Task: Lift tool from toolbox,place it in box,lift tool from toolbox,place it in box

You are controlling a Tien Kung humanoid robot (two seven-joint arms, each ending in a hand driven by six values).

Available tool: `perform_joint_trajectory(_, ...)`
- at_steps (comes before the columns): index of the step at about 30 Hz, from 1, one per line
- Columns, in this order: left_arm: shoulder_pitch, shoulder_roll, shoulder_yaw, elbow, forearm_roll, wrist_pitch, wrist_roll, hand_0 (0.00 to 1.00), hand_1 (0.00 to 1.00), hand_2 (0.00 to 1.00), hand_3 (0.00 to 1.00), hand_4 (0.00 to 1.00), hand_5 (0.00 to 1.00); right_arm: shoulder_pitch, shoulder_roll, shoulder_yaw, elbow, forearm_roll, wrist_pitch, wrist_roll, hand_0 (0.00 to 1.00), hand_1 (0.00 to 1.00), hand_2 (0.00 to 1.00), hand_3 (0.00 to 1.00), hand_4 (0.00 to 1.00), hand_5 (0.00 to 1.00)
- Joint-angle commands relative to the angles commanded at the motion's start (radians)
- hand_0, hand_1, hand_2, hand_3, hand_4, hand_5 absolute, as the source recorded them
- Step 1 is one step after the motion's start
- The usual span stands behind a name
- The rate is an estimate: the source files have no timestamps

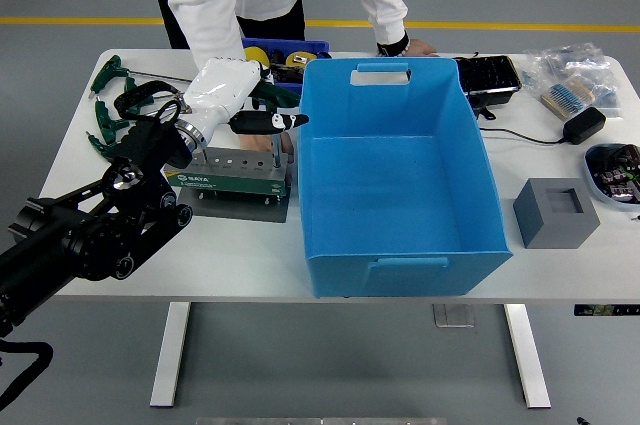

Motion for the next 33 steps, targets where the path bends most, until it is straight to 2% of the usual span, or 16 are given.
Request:
perform_joint_trajectory(1,-0.001,0.0,0.0,0.004,0.0,0.005,-0.002,0.225,0.137,0.208,0.281,0.998,0.827,0.0,0.0,0.0,0.0,0.001,0.0,0.0,0.67,0.638,0.716,0.574,0.834,0.741)
perform_joint_trajectory(2,-0.002,-0.001,0.0,0.006,0.0,0.006,-0.002,0.199,0.082,0.159,0.211,0.998,0.794,0.001,0.0,0.0,0.0,0.001,0.0,0.0,0.67,0.637,0.716,0.575,0.834,0.741)
perform_joint_trajectory(7,-0.002,-0.002,0.001,0.021,0.006,0.025,-0.008,0.199,0.082,0.159,0.211,0.998,0.794,0.002,0.0,-0.001,0.0,0.003,0.0,0.001,0.67,0.637,0.716,0.575,0.834,0.741)
perform_joint_trajectory(8,-0.002,-0.003,0.002,0.025,0.006,0.029,-0.009,0.196,0.05,0.118,0.172,0.998,0.707,0.002,0.0,-0.002,0.0,0.004,0.0,0.001,0.67,0.638,0.714,0.575,0.835,0.743)
perform_joint_trajectory(13,-0.001,-0.007,0.009,0.042,0.007,0.051,-0.014,0.196,0.05,0.118,0.172,0.998,0.707,0.004,0.0,-0.002,0.0,0.003,0.0,0.001,0.67,0.638,0.714,0.575,0.835,0.743)
perform_joint_trajectory(14,0.0,-0.008,0.011,0.045,0.006,0.057,-0.015,0.18,0.028,0.093,0.149,0.998,0.634,0.004,0.0,-0.001,0.0,0.003,0.0,0.001,0.67,0.638,0.715,0.575,0.835,0.744)
perform_joint_trajectory(19,0.003,-0.01,0.017,0.062,0.002,0.086,-0.014,0.18,0.028,0.093,0.149,0.998,0.634,0.006,-0.001,-0.002,0.001,0.004,0.0,0.001,0.67,0.638,0.715,0.575,0.835,0.744)
perform_joint_trajectory(20,0.003,-0.01,0.017,0.064,0.001,0.091,-0.015,0.152,0.002,0.073,0.118,0.998,0.558,0.006,-0.001,-0.002,0.001,0.005,0.0,0.001,0.67,0.639,0.715,0.575,0.835,0.742)
perform_joint_trajectory(33,0.0,-0.008,0.012,0.053,-0.031,0.134,-0.057,0.103,0.002,0.039,0.068,0.948,0.568,0.007,-0.001,-0.004,0.001,0.006,0.0,0.002,0.671,0.64,0.715,0.575,0.834,0.742)
